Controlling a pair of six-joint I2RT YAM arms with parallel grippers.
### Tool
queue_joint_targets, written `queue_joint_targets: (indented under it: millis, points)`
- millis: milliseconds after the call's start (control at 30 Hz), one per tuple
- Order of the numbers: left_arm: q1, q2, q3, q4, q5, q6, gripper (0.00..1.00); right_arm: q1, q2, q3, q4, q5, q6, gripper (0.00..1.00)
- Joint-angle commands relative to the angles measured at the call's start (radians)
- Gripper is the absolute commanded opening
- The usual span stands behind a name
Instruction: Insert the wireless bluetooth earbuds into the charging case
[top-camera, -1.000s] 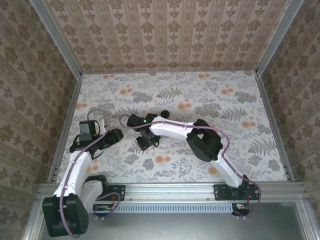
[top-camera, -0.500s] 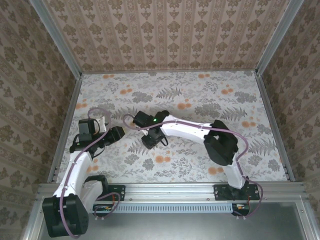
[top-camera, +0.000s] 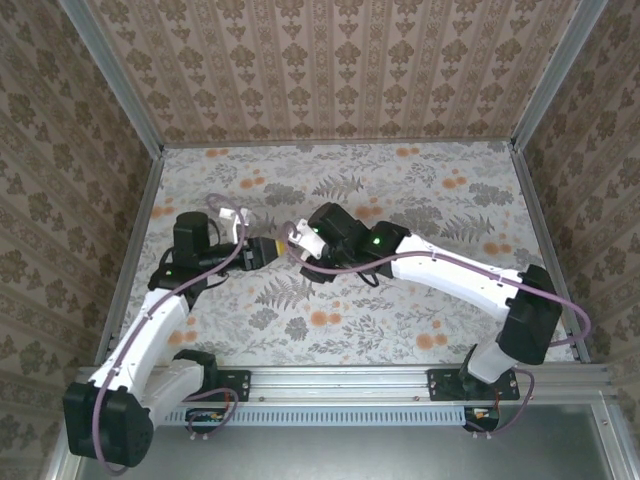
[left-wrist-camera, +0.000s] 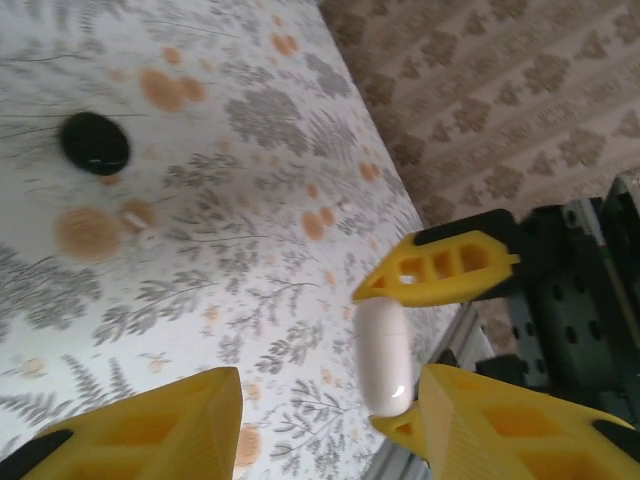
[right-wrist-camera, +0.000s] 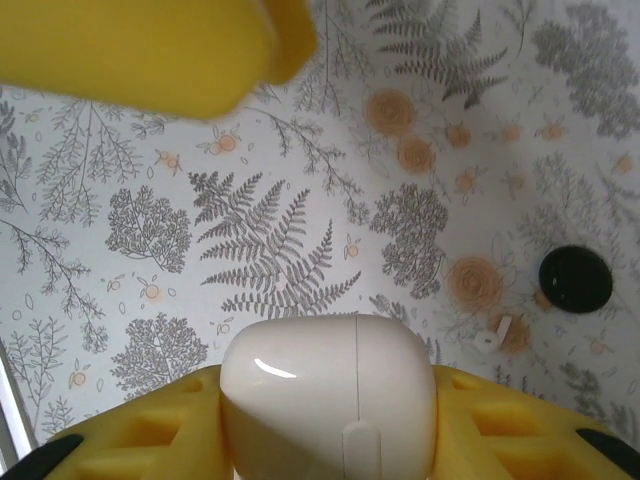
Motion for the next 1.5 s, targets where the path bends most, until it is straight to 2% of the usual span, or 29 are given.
queue_joint_targets:
  millis: [0, 233, 500, 1067, 1200, 1300, 1367, 1467]
  points:
    - [-0.075, 0.027, 0.064, 0.021, 0.014, -0.006, 0.50, -0.002, -0.075, -0.043, 0.098, -0.032, -0.096, 0.37]
    - [-0.174, 0.075, 0.097, 0.051, -0.005, -0.027, 0.50, -0.002, -0.097, -0.052, 0.120, -0.044, -0.128, 0.36]
    - [-0.222, 0.112, 0.122, 0.020, -0.005, -0.003, 0.50, -0.001, -0.093, -0.046, 0.138, -0.054, -0.130, 0.35]
    - [-0.212, 0.132, 0.123, -0.018, 0.014, 0.003, 0.20, -0.016, -0.120, -0.080, 0.169, -0.050, -0.124, 0.36]
    - [-0.208, 0.129, 0.122, -0.004, 0.006, 0.000, 0.12, -0.027, -0.129, -0.080, 0.177, -0.055, -0.097, 0.44]
    - [-0.207, 0.121, 0.115, 0.028, -0.003, -0.002, 0.10, -0.041, -0.149, -0.084, 0.188, -0.078, -0.059, 0.59]
    - [-0.202, 0.114, 0.110, 0.048, -0.008, 0.007, 0.09, -0.060, -0.163, -0.084, 0.193, -0.113, -0.017, 0.67]
    - [-0.193, 0.093, 0.098, 0.077, -0.021, 0.030, 0.08, -0.111, -0.230, -0.103, 0.213, -0.205, 0.081, 0.71]
